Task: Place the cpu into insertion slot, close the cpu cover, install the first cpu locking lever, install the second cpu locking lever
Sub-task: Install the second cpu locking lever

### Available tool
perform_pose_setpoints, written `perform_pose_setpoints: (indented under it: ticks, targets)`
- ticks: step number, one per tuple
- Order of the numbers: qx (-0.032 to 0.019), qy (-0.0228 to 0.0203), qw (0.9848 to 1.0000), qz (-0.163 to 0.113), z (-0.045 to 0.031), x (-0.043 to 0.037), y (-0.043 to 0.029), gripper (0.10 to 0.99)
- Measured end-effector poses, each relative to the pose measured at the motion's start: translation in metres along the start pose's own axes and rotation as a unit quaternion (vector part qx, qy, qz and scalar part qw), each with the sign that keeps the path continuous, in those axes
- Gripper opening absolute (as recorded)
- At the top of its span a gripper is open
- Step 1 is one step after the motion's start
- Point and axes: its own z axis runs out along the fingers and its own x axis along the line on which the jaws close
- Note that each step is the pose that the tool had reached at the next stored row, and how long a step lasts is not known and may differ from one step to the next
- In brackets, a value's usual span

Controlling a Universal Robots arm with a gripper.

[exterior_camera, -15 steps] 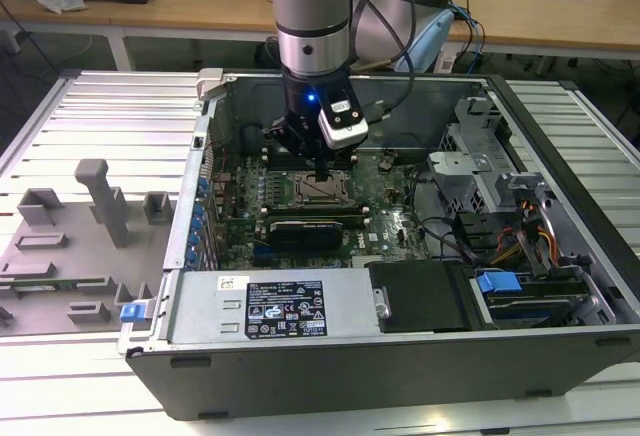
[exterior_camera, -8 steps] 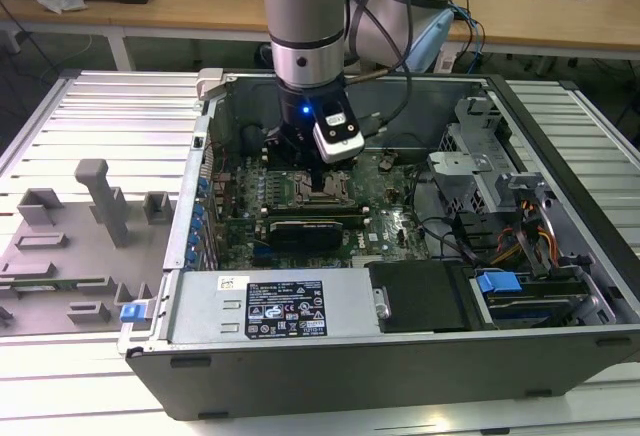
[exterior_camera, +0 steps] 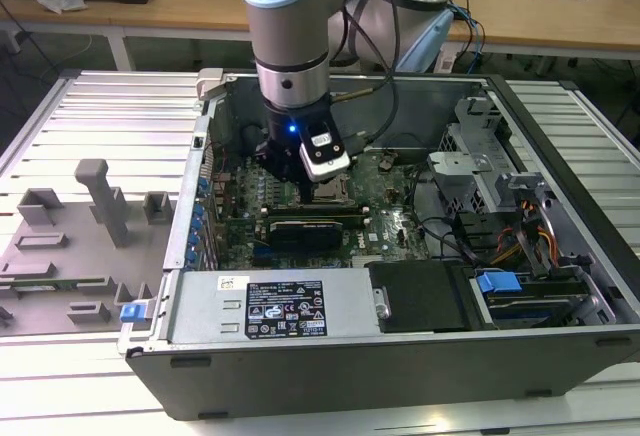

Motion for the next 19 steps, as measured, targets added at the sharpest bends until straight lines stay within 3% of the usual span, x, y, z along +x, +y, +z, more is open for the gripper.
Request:
perform_pose_setpoints:
  ticks: [4, 14, 19]
  targets:
    - [-0.0048, 0.0012, 0.9999, -0.009, 0.0097, 0.0033, -0.0011, 0.106]
    - [-0.0235, 0.0046, 0.9994, -0.025, 0.0175, 0.0218, -0.0049, 0.106]
    - [-0.0249, 0.0051, 0.9992, -0.029, 0.0219, 0.0231, -0.0053, 0.106]
